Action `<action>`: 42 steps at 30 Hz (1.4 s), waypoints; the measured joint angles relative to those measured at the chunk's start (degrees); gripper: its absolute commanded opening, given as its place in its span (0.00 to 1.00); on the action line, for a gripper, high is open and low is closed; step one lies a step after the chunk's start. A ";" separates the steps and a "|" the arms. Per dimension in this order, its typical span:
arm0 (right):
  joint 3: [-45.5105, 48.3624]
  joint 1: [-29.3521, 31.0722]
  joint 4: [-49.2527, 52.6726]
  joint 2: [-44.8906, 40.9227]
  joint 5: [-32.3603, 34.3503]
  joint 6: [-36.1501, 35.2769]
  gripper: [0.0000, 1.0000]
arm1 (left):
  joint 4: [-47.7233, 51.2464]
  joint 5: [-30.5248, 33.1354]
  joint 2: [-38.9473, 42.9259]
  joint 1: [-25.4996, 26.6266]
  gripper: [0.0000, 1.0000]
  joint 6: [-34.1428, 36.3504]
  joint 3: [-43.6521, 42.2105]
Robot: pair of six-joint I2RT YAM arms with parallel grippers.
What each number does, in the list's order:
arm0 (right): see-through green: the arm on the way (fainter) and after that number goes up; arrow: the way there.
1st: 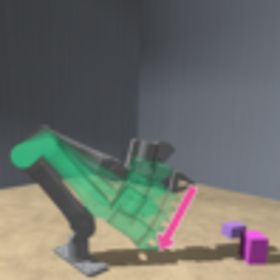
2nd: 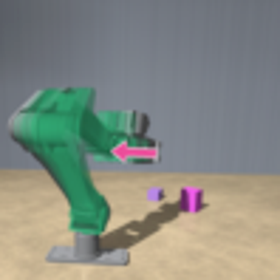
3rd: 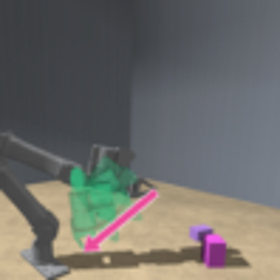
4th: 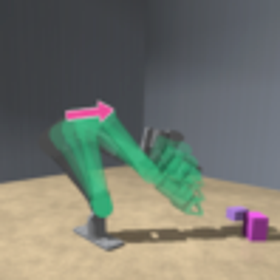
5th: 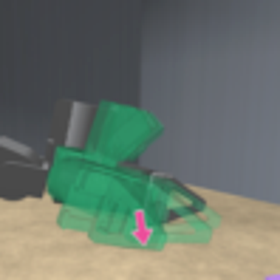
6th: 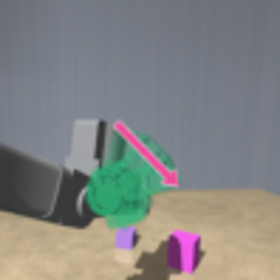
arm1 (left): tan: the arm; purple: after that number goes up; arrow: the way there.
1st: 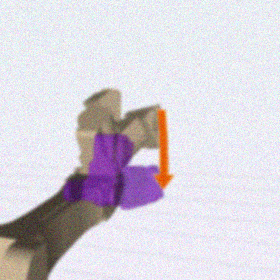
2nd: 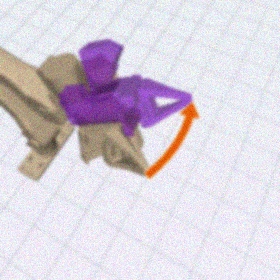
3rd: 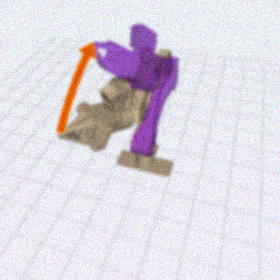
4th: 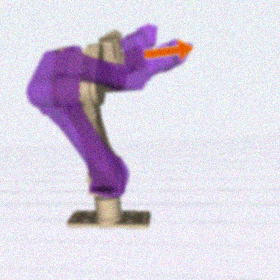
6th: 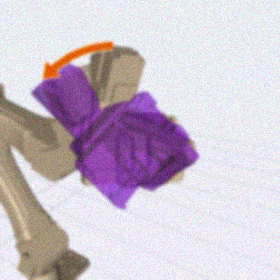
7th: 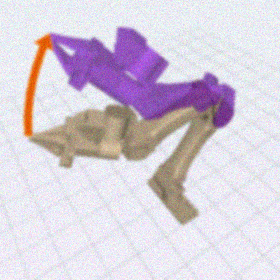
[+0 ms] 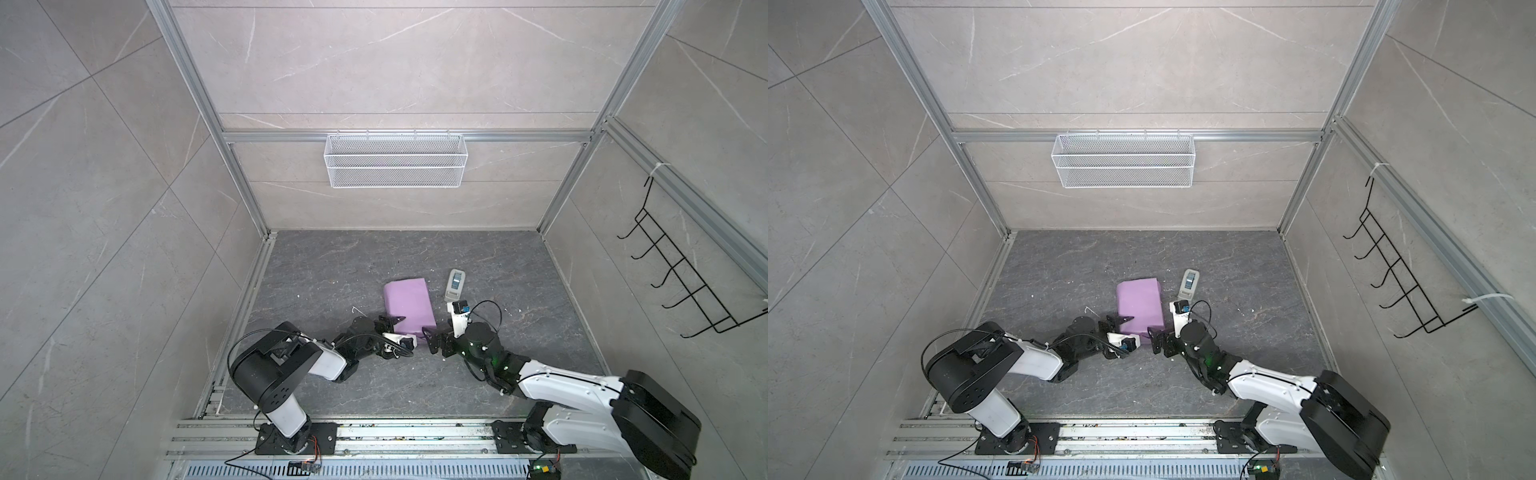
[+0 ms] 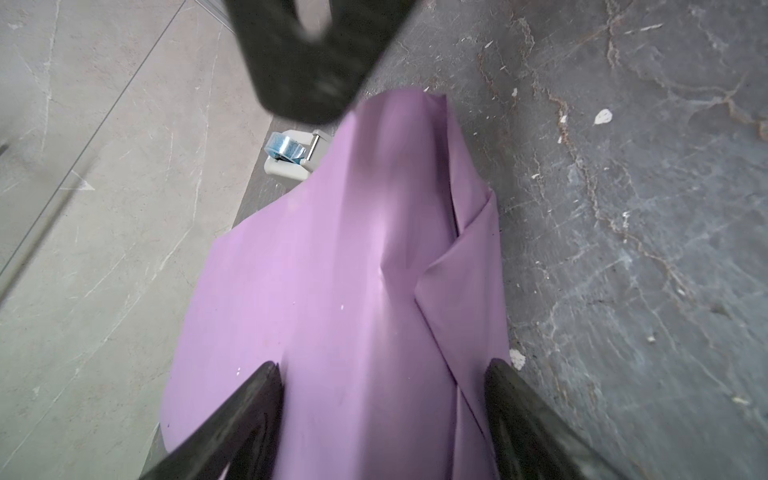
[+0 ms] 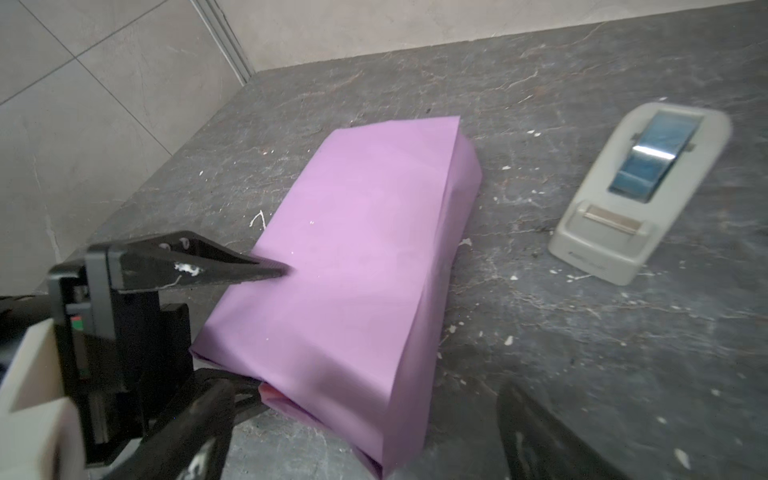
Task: Wrap the gift box in paper
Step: 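Lift the right gripper off the box and swing it toward the tape dispenser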
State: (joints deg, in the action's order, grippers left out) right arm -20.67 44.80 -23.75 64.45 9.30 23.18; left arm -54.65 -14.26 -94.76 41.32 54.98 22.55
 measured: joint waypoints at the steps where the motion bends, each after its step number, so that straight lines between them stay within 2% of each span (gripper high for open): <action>1: 0.00 -0.52 1.97 -2.14 0.09 -0.02 1.00 | 0.00 -0.07 -0.02 -0.07 0.77 0.00 0.02; 5: -1.03 -3.04 11.54 -8.83 -0.26 -0.31 1.00 | -0.04 -0.44 -0.11 -0.22 0.77 0.00 0.04; 9: -5.40 -6.99 20.65 -10.78 -3.48 -0.50 1.00 | -0.07 -0.46 -0.13 -0.24 0.77 0.00 0.07; 14: -14.01 -15.17 28.06 -6.91 -11.85 -0.04 1.00 | -0.28 -0.87 -0.33 -0.44 0.77 0.00 0.07; 21: -19.82 -29.44 29.16 2.80 -27.54 4.20 0.99 | -0.28 -0.96 -0.33 -0.44 0.77 0.00 0.09; 25: -23.52 -36.06 28.70 11.10 -34.84 7.21 0.92 | -0.26 -1.03 -0.33 -0.46 0.77 -0.02 0.09; 27: -25.64 -37.51 28.22 15.41 -37.16 8.35 0.89 | -0.26 -1.07 -0.33 -0.46 0.77 -0.04 0.11; 36: -33.46 -39.17 24.70 31.19 -44.52 11.87 0.63 | -0.26 -1.31 -0.55 -0.50 0.77 -0.07 0.31; 42: -36.17 -40.35 22.23 37.40 -47.17 13.14 0.56 | -0.22 -1.31 -0.87 -0.50 0.77 -0.13 0.76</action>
State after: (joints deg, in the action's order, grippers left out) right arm -56.84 4.45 -1.52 101.84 -37.87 36.32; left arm -54.87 -15.57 -95.64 40.82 54.85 23.31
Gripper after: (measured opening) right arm 0.570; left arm 0.768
